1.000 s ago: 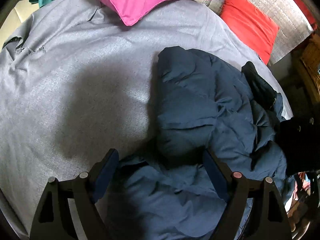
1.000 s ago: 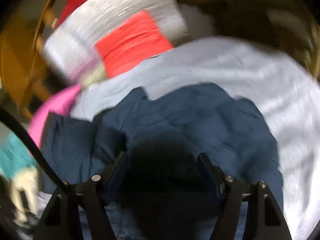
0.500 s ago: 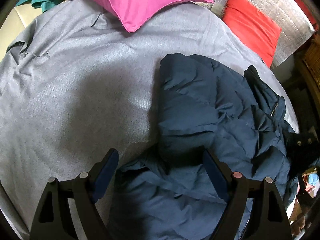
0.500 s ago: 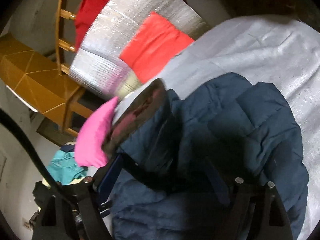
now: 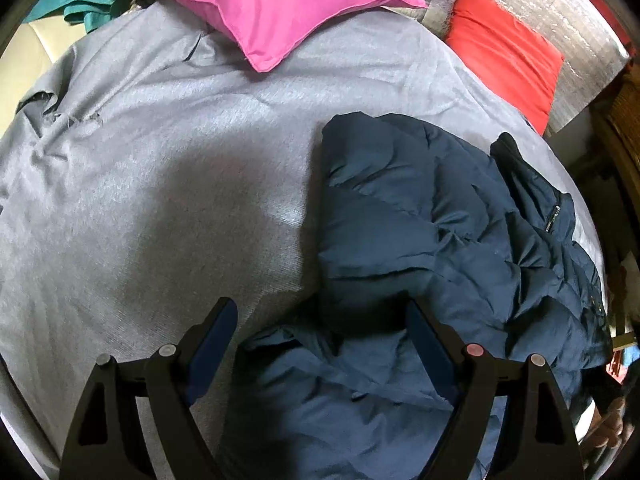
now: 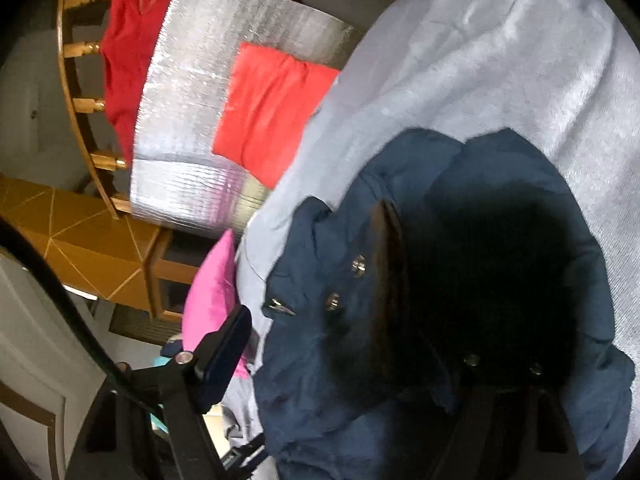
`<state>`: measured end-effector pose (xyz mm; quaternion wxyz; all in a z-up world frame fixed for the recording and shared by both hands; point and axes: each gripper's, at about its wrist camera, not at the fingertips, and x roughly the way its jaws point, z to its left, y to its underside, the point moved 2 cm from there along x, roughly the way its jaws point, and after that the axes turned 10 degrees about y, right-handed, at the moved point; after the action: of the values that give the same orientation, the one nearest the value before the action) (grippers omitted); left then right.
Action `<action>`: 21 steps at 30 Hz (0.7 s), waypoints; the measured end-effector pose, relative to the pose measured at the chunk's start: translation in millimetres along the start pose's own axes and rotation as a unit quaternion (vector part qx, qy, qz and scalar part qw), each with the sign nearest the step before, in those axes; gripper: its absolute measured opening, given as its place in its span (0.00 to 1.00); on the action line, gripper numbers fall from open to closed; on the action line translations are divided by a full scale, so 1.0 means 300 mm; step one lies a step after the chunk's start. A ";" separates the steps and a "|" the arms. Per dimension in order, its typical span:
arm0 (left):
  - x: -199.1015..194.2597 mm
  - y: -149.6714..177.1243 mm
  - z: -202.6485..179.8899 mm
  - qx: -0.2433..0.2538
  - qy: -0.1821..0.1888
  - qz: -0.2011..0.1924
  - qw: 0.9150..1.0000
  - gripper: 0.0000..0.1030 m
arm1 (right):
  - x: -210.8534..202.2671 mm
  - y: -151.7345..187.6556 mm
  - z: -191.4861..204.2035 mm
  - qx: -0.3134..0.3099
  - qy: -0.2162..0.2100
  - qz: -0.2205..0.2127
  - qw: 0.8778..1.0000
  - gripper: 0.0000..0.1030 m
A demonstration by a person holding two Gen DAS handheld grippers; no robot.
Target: Fold large clothes
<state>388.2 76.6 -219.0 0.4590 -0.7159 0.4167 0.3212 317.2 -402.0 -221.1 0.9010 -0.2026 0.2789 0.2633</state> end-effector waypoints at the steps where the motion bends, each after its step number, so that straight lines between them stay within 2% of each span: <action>1: -0.003 0.003 -0.005 0.003 0.001 -0.002 1.000 0.83 | 0.020 0.010 0.003 -0.012 0.020 0.009 1.000 0.30; 2: -0.004 0.004 -0.010 0.008 0.000 -0.003 1.000 0.83 | 0.036 0.023 0.006 -0.026 0.047 0.012 0.998 0.18; 3: -0.005 0.004 -0.012 0.012 -0.002 -0.004 1.000 0.83 | 0.033 0.031 0.011 -0.034 0.062 0.004 0.997 0.15; 5: -0.008 0.005 -0.010 0.014 -0.005 -0.004 1.000 0.83 | -0.009 0.049 0.045 -0.058 0.066 -0.021 0.996 0.11; 7: -0.017 0.006 -0.010 0.013 -0.007 -0.007 1.000 0.83 | -0.088 0.074 0.118 -0.109 0.078 -0.061 0.989 0.09; 9: -0.026 0.000 -0.001 0.010 -0.007 -0.010 1.000 0.83 | -0.158 0.106 0.177 -0.141 0.082 -0.082 0.983 0.09; 12: -0.034 -0.007 0.016 0.007 -0.008 -0.014 1.000 0.83 | -0.239 0.161 0.191 -0.175 0.100 -0.100 0.974 0.09; 15: -0.024 -0.006 0.034 0.000 -0.013 -0.011 1.000 0.83 | -0.217 0.166 0.148 -0.179 0.135 -0.087 0.971 0.09; 18: -0.004 -0.002 0.035 0.001 -0.017 -0.004 1.000 0.83 | -0.126 0.147 0.071 -0.191 0.189 -0.050 0.962 0.16; 19: -0.010 0.002 0.038 0.005 -0.019 -0.004 1.000 0.83 | -0.136 0.136 0.036 -0.179 0.188 -0.040 0.965 0.22; 20: -0.014 0.001 0.034 0.008 -0.019 -0.007 1.000 0.83 | -0.150 0.116 0.020 -0.158 0.175 -0.033 0.971 0.24; 21: -0.022 -0.001 0.030 0.010 -0.015 -0.014 1.000 0.83 | -0.183 0.092 0.015 -0.149 0.156 -0.045 0.975 0.29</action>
<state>384.8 87.1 -216.7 0.4768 -0.7121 0.4029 0.3214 264.0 -398.1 -190.1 0.8171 -0.3853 0.3646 0.2260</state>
